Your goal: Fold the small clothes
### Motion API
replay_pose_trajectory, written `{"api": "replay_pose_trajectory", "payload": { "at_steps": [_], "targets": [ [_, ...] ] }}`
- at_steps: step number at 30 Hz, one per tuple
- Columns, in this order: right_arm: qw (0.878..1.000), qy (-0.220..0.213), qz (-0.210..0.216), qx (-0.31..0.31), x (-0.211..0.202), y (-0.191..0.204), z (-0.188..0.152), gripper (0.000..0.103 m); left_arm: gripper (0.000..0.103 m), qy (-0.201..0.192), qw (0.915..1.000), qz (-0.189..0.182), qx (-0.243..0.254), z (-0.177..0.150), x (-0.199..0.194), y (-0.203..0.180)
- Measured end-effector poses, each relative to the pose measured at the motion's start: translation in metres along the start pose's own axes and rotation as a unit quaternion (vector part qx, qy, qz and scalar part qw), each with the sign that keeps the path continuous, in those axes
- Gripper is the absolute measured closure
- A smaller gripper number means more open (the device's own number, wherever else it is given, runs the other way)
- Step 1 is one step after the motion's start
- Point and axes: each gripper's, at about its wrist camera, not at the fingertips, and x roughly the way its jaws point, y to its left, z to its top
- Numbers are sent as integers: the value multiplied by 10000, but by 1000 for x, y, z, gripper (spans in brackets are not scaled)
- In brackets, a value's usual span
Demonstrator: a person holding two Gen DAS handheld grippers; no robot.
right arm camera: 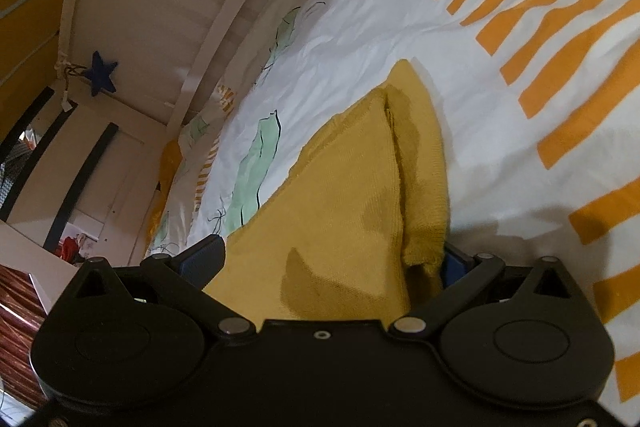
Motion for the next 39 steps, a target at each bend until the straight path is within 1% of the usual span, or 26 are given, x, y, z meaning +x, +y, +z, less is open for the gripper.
{"api": "replay_pose_trajectory", "payload": {
  "at_steps": [3, 6, 9, 12, 14, 17, 21, 24, 28, 33, 36, 39],
  "targets": [
    [10000, 41, -51, -49, 1, 1, 0, 0, 2, -208, 9997, -27, -96, 25, 1, -11],
    [9999, 69, -67, -66, 2, 1, 1, 0, 2, -252, 9995, 105, -174, 53, 15, -25],
    [9999, 97, -40, -56, 2, 0, 2, 0, 2, -176, 9994, 155, -269, 73, 38, -37],
    [9999, 127, -19, -43, 1, 0, 3, 0, 2, -65, 9993, 174, -326, 82, 57, -45],
    [9999, 146, -12, -47, 1, 0, 3, 0, 2, 6, 9993, 254, -279, 86, 70, -50],
    [9999, 162, -17, -40, 2, 0, 4, 0, 2, 104, 9987, 422, -271, 90, 88, -53],
    [9998, 186, -35, -72, 3, 1, 5, 0, 2, 369, 9967, 608, -391, 92, 114, -51],
    [9998, 195, -35, -92, 4, 1, 5, 0, 0, 299, 9963, 769, -235, 91, 120, -56],
    [9997, 205, -32, -121, 5, 1, 6, 0, 0, 300, 9958, 836, -226, 92, 120, -57],
    [9997, 211, -17, -155, 5, 1, 6, 0, 2, 331, 9965, 719, -252, 90, 111, -55],
    [9996, 219, -15, -171, 5, 1, 6, 0, 2, 350, 9971, 620, -262, 80, 98, -55],
    [9996, 219, -19, -199, 5, 1, 6, 0, 2, 417, 9969, 643, -190, 65, 87, -57]
  ]
}}
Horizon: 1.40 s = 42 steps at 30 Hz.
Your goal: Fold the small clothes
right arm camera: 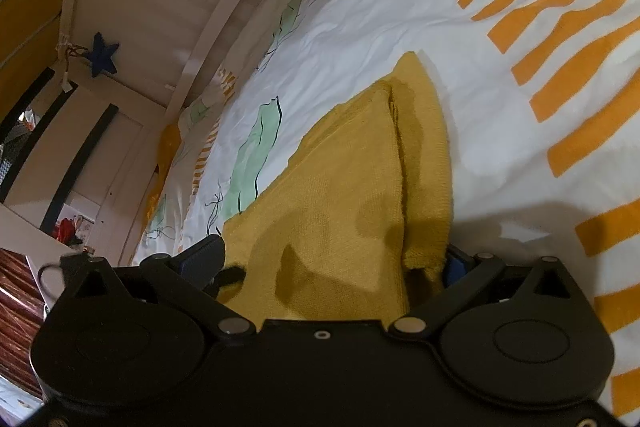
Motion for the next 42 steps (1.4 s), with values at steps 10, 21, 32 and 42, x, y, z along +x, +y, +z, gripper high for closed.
{"api": "replay_pose_trajectory", "payload": {
  "at_steps": [10, 21, 32, 42],
  "targets": [
    [9998, -49, -43, -198, 0, 3, -4, 0, 0, 35, 9987, 285, 427, -15, 2, -11],
    [9994, -89, -61, -342, 1, 6, -6, 0, 0, -37, 9977, 370, 561, -19, 3, -15],
    [9979, -191, -94, -608, 1, 8, -10, 0, 0, -101, 9975, 380, 589, -20, 5, -15],
    [9977, -204, -88, -645, 1, 7, -9, 0, 0, -72, 9978, 315, 574, -18, 4, -14]
  ]
}}
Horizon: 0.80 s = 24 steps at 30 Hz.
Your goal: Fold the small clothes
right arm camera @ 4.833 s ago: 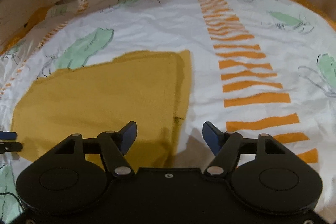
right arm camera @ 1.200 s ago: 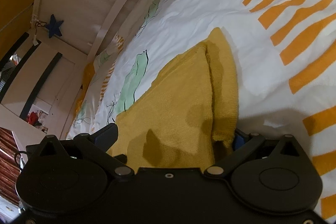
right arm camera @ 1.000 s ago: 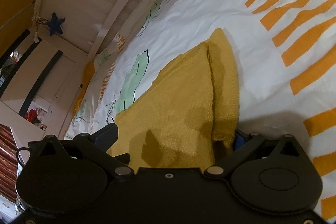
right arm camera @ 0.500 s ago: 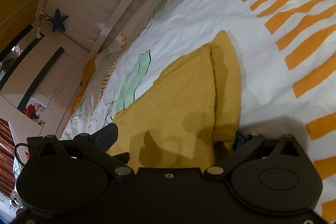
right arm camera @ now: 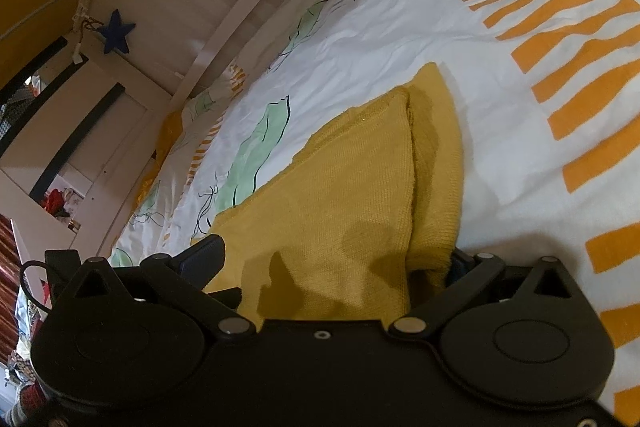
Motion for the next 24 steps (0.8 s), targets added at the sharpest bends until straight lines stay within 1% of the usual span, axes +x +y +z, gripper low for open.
{"api": "replay_pose_trajectory", "payload": {
  "at_steps": [6, 9, 12, 18, 22, 24],
  "targets": [
    [10000, 10, 69, 36, 0, -1, 0, 0, 2, -34, 9995, -239, -227, -4, -12, 13],
    [9999, 28, 113, 62, -1, -2, 1, 0, 2, -85, 9989, -277, -359, -8, -25, 27],
    [9998, 37, 179, 105, -2, -4, 2, 0, 2, -162, 9984, -230, -487, -12, -38, 47],
    [9994, 76, 291, 164, -3, -6, 2, 0, 2, -76, 9965, -191, -808, -14, -58, 96],
    [9991, 91, 366, 193, -3, -7, 2, 0, 2, -233, 9963, 34, -825, -15, -65, 120],
    [9990, 114, 386, 185, -2, -6, 2, 0, 2, -290, 9953, 68, -916, -15, -64, 130]
  ]
}}
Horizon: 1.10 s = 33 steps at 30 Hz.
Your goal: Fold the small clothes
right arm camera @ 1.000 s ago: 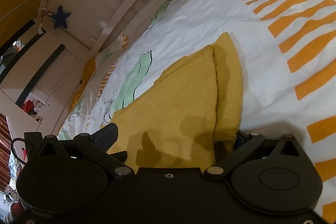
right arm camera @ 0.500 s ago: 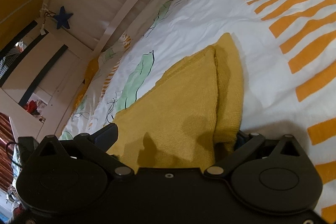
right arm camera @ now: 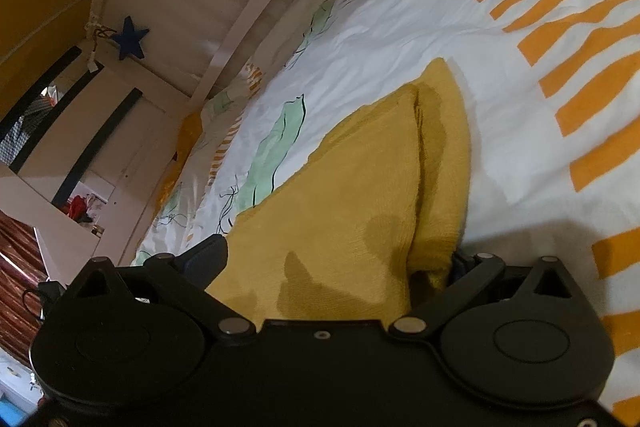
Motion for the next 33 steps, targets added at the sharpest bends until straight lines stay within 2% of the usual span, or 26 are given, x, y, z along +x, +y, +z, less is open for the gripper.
{"api": "replay_pose_trajectory", "payload": {
  "at_steps": [4, 7, 9, 11, 13, 14, 15, 17, 21, 26, 33],
  "targets": [
    [9995, 276, 113, -40, 9, 2, 7, 0, 2, 169, 9994, -228, -219, 8, 6, 16],
    [9984, 527, 194, -79, 22, 7, 13, 0, 2, 92, 9993, -251, -248, 12, 3, 22],
    [9979, 629, 145, -87, 29, 11, 15, 4, 2, 56, 9991, -295, -300, 15, 1, 26],
    [9975, 708, 75, -2, 31, 12, 16, 20, 2, 42, 9986, -347, -403, 17, -1, 30],
    [9967, 785, -128, 153, 29, 8, 16, 52, 2, 25, 9980, -417, -471, 18, -3, 34],
    [9961, 801, -301, 202, 28, 6, 16, 61, 2, 15, 9978, -448, -486, 19, -5, 35],
    [9955, 793, -474, 199, 26, 5, 15, 78, 2, 5, 9977, -479, -489, 20, -6, 36],
    [9947, 750, -703, 97, 22, 11, 14, 80, 2, -21, 9975, -508, -481, 21, -9, 37],
    [9907, 741, -1091, -324, 24, 49, 17, 81, 2, -75, 9977, -504, -455, 22, -13, 43],
    [9898, 711, -977, -760, 36, 111, 26, 82, 2, -75, 9967, -572, -574, 23, -17, 56],
    [9809, 1227, -750, -1307, 101, 181, 10, 82, 2, -112, 9948, -528, -861, 25, -23, 83]
  ]
}}
